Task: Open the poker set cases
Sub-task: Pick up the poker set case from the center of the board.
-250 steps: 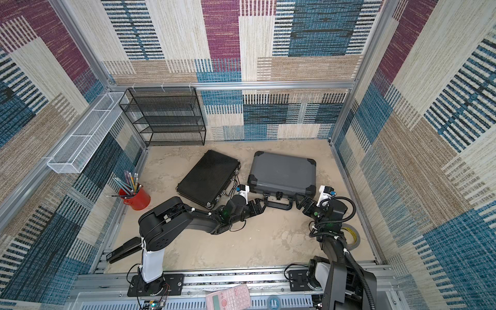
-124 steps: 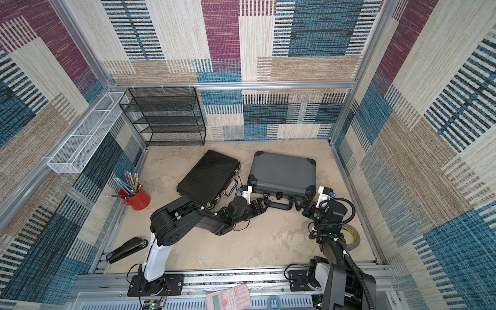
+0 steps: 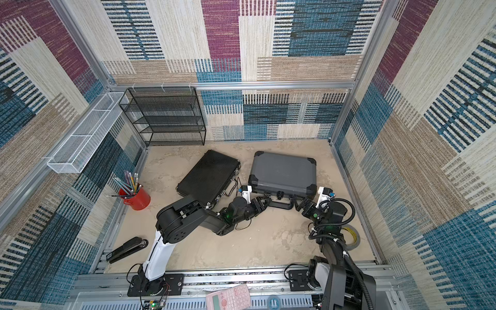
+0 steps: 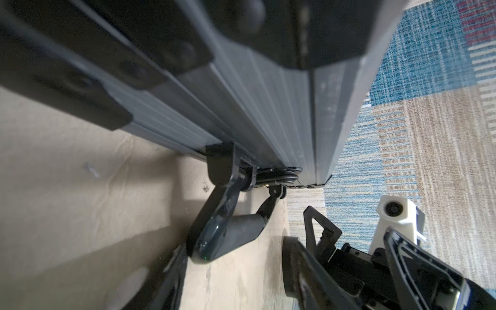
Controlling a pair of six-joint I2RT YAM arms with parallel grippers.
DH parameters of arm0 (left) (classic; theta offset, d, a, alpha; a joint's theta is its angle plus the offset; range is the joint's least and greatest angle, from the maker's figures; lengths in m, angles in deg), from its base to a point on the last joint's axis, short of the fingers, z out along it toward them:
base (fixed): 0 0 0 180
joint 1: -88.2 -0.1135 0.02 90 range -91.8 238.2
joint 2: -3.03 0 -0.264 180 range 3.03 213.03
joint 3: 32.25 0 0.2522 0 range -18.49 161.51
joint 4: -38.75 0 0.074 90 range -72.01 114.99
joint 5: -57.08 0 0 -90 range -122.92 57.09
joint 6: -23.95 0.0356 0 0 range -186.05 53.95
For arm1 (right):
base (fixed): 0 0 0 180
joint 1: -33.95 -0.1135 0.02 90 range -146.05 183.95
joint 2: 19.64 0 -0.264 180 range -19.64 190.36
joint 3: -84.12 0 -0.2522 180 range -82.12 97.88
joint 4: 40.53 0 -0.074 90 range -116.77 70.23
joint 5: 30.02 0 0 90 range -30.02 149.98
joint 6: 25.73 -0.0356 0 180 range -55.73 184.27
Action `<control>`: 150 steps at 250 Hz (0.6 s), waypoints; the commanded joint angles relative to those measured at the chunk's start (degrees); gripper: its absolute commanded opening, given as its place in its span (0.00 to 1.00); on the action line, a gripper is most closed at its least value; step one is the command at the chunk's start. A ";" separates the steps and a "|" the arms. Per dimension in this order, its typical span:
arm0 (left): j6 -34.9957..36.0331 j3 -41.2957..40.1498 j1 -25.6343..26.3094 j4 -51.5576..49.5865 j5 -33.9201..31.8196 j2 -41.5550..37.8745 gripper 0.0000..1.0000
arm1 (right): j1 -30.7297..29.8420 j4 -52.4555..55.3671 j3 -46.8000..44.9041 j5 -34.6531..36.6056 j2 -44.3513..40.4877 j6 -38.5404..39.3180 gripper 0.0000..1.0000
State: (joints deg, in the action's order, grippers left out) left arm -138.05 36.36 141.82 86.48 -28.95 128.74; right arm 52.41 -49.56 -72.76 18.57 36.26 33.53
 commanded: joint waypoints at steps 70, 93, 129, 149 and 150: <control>-5.76 -2.28 0.14 5.82 1.51 0.51 0.60 | 0.00 -2.17 -1.30 -0.25 -0.97 -1.77 0.93; -5.92 -2.11 0.13 6.00 1.46 0.41 0.60 | 0.00 -2.76 -1.81 -0.52 -0.96 -2.22 0.92; -6.65 -1.91 0.13 6.97 1.20 0.53 0.60 | 0.00 -3.39 -2.26 -1.30 -0.89 -2.87 0.92; -6.36 -1.94 0.10 5.87 0.89 0.24 0.59 | 0.00 -3.40 -2.27 -1.27 -0.43 -3.05 0.91; -6.33 -1.89 0.09 5.72 0.83 0.15 0.59 | 0.00 -3.40 -2.27 -1.27 -0.43 -3.05 0.91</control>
State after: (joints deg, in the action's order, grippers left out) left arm -143.85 34.28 141.93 91.14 -28.01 129.26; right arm 52.41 -50.69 -74.88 18.37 35.43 31.52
